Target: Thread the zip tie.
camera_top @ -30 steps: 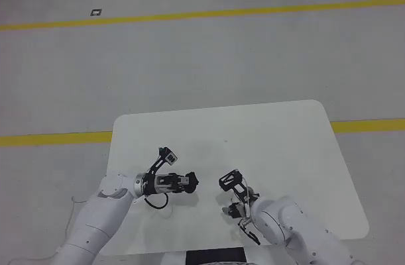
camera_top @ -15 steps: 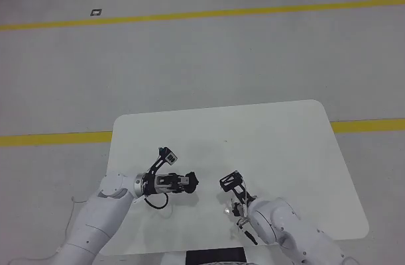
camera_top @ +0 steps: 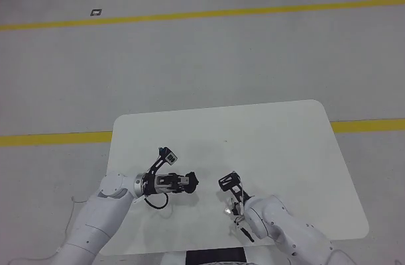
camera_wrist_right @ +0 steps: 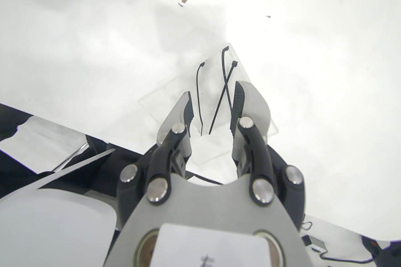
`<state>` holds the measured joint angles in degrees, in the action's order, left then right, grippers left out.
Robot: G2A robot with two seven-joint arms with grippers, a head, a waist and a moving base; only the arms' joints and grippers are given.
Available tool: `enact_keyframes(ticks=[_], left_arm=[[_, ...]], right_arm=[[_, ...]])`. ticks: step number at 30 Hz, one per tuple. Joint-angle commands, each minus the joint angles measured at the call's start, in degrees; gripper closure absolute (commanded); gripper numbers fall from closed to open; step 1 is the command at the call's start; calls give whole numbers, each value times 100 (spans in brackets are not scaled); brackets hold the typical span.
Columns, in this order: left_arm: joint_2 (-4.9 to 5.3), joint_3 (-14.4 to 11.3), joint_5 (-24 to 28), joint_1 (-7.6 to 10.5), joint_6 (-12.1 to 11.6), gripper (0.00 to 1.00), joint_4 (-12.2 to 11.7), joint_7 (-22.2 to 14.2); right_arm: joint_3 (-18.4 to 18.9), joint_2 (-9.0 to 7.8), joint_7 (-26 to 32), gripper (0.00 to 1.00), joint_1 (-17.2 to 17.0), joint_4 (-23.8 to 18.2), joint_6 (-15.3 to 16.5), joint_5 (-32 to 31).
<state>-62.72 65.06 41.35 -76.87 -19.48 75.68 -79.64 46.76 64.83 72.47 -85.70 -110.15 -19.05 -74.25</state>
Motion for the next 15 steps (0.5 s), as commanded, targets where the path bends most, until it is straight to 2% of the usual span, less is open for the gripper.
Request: enact_keyframes(ticks=[1,15], left_arm=[[0,0,0,0,0,100,0,0],[0,0,0,0,0,100,0,0]], right_arm=[[-25,23,11,71,39,73,-9,12],[-14,114,220,73,139,216,270,265]])
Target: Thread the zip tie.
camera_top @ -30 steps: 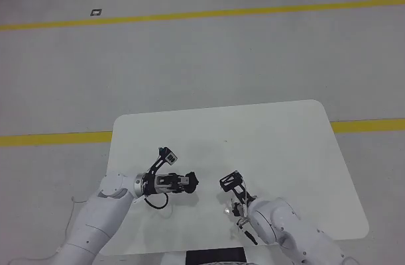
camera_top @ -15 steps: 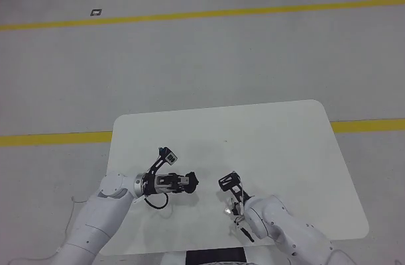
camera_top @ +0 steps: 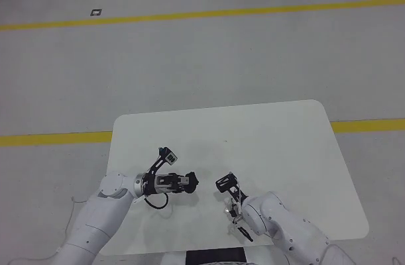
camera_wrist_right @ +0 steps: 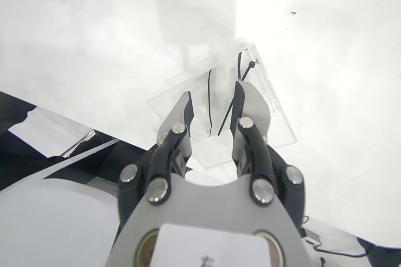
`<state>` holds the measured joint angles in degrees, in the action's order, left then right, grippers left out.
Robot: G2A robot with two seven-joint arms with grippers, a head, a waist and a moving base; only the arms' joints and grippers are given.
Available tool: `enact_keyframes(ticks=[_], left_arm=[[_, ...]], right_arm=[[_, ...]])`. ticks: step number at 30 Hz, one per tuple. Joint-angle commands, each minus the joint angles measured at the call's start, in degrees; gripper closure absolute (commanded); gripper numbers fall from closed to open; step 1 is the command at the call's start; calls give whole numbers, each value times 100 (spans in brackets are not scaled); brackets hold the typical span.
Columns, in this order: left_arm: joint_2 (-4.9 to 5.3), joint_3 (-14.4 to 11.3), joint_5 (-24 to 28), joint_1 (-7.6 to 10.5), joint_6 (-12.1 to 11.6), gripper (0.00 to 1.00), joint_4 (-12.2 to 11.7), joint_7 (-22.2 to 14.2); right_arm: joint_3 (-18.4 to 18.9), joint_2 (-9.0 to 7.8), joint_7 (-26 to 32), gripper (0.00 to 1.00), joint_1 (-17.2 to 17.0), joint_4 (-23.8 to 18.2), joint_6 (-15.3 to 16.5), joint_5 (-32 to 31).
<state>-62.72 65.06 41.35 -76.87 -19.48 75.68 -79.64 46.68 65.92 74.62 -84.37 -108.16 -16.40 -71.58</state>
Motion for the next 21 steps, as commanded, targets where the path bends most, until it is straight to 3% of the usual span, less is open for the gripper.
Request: enact_keyframes(ticks=[1,21], left_arm=[[0,0,0,0,0,100,0,0],[0,0,0,0,0,100,0,0]], right_arm=[[-18,15,8,73,22,52,10,-7],[-131,169,20,86,193,336,8,9]])
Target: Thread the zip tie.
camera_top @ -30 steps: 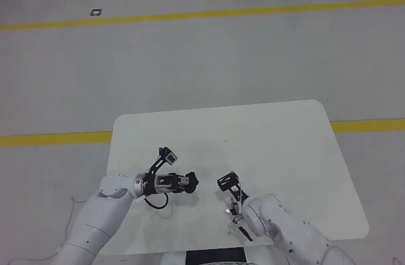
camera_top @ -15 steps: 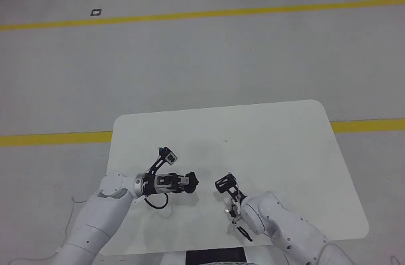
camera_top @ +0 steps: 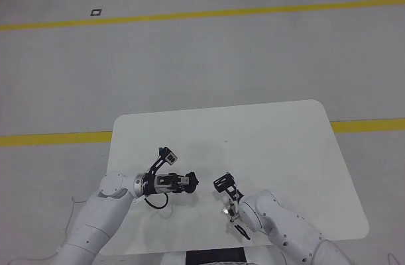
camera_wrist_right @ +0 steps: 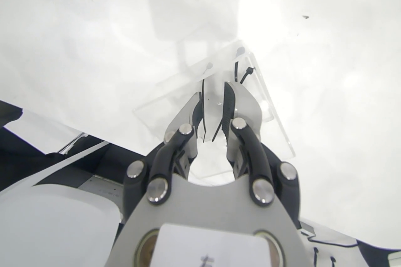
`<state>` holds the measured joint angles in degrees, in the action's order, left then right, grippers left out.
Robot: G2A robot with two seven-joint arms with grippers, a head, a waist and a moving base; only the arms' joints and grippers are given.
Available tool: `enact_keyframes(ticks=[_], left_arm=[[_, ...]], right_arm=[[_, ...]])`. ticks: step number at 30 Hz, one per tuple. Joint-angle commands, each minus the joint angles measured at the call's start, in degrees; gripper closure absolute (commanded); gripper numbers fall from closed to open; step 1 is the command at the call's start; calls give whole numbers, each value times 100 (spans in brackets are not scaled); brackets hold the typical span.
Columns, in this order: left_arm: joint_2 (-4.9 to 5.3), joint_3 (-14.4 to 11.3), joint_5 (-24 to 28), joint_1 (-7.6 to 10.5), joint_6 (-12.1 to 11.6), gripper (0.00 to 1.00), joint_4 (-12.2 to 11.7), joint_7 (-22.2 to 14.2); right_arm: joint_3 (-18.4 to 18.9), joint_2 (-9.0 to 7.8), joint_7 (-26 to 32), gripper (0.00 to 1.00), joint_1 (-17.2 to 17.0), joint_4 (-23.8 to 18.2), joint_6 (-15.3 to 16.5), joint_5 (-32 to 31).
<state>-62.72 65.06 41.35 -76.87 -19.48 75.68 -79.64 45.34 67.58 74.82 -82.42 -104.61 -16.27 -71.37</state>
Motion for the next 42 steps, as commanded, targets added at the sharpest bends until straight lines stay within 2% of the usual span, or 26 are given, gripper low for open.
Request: enact_keyframes(ticks=[1,8,13,18,24,32,40,42], left_arm=[[0,0,0,0,0,100,0,0],[0,0,0,0,0,100,0,0],[0,0,0,0,0,100,0,0],[0,0,0,0,0,100,0,0],[0,0,0,0,0,100,0,0],[0,0,0,0,0,100,0,0],[0,0,0,0,0,100,0,0],[0,0,0,0,0,100,0,0]], right_arm=[[8,6,1,87,-9,-40,-9,-23],[102,-3,1,87,-136,-263,18,-124],[152,-16,85,88,-222,-393,231,-63],[133,6,159,89,-176,-289,373,15],[88,52,136,97,-85,-145,378,70],[25,101,139,95,-28,-22,252,-66],[6,136,156,88,-24,12,247,-105],[11,143,153,89,-28,15,257,-106]])
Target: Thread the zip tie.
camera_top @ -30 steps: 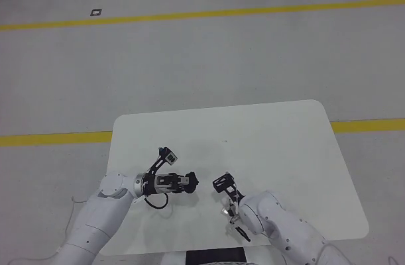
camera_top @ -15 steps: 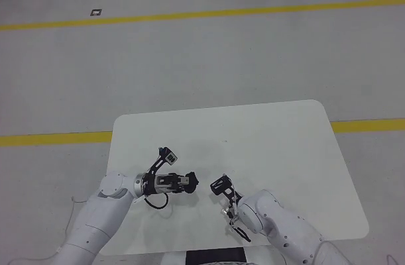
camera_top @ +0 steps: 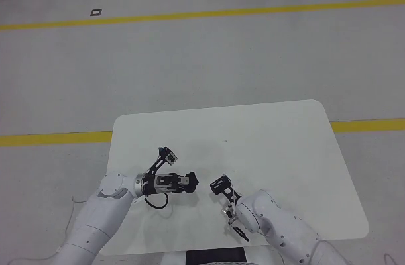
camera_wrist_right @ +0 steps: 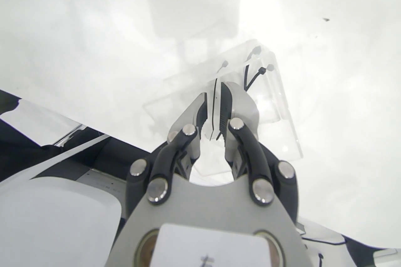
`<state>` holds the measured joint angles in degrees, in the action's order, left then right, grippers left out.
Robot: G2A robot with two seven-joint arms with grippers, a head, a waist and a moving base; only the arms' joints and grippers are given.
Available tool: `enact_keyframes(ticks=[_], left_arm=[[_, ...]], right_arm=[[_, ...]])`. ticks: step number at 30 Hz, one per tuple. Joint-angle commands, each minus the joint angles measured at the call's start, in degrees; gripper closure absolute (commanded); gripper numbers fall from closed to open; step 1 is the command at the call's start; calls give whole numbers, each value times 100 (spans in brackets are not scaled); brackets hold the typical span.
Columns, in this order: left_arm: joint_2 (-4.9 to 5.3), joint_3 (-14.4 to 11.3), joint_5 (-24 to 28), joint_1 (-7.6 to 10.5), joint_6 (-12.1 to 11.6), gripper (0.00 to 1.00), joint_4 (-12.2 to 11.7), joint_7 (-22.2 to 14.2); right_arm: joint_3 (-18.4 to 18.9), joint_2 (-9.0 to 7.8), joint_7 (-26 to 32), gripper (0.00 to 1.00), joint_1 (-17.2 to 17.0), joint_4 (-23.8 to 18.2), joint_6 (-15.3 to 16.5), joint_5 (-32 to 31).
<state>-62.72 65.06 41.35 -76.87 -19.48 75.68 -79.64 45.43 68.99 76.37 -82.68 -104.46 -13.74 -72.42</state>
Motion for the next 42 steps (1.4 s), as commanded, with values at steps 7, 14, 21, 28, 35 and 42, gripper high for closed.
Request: enact_keyframes(ticks=[7,14,21,28,35,42], left_arm=[[0,0,0,0,0,100,0,0],[0,0,0,0,0,100,0,0],[0,0,0,0,0,100,0,0],[0,0,0,0,0,100,0,0],[0,0,0,0,0,100,0,0],[0,0,0,0,0,100,0,0]], right_arm=[[8,24,4,89,-16,5,25,-34],[-39,59,12,89,-2,63,1,-139],[-100,102,42,88,24,115,-72,-293],[-119,139,58,100,16,109,-156,-449],[0,137,65,100,-98,-102,-160,-513],[377,57,16,100,-409,-647,70,-343]])
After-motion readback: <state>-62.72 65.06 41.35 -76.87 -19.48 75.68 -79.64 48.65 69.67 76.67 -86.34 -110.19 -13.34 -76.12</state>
